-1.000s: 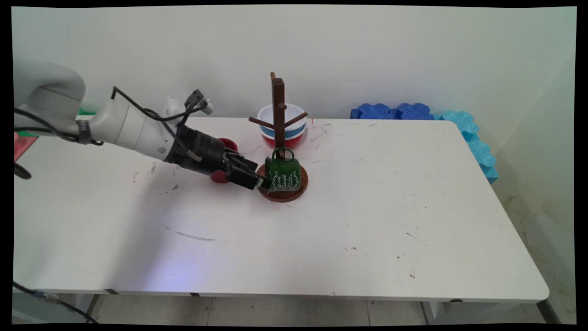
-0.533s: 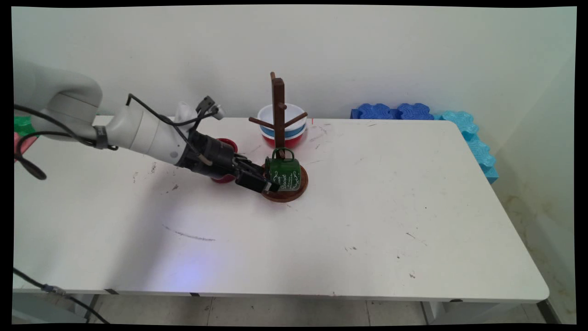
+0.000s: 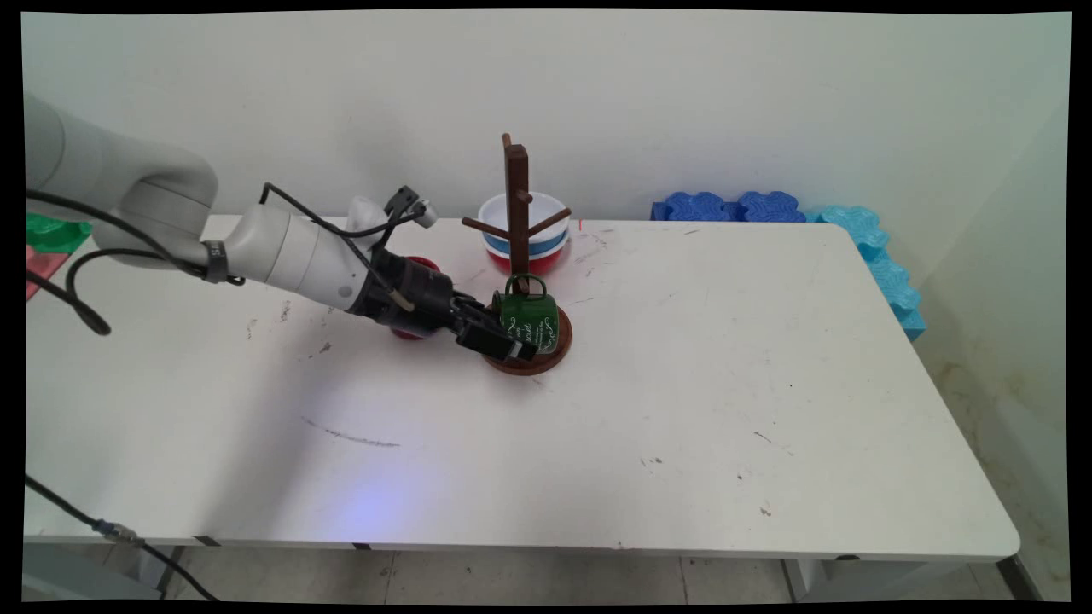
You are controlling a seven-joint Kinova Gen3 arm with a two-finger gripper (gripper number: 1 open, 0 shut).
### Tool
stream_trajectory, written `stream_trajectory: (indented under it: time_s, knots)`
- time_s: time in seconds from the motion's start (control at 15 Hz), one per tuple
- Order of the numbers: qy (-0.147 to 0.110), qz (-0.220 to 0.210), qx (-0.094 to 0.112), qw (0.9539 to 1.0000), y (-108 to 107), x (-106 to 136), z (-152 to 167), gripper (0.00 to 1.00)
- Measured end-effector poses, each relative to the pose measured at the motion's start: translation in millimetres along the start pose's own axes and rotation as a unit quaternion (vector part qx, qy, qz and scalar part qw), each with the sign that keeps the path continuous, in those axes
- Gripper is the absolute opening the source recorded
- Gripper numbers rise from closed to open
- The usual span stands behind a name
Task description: Pick up the green mug from the rack, then place the picked object on the table
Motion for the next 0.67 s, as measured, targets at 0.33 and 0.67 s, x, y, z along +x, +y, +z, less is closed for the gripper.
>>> stream_trajectory:
  time_s: [0.33,0.67]
  knots:
    - [0.005,-0.010,-0.001,0.9999,-0.9,2.8,7.5,0.00]
    - [0.009,-0.015,0.001,0.9998,-2.4,5.5,10.4,0.00]
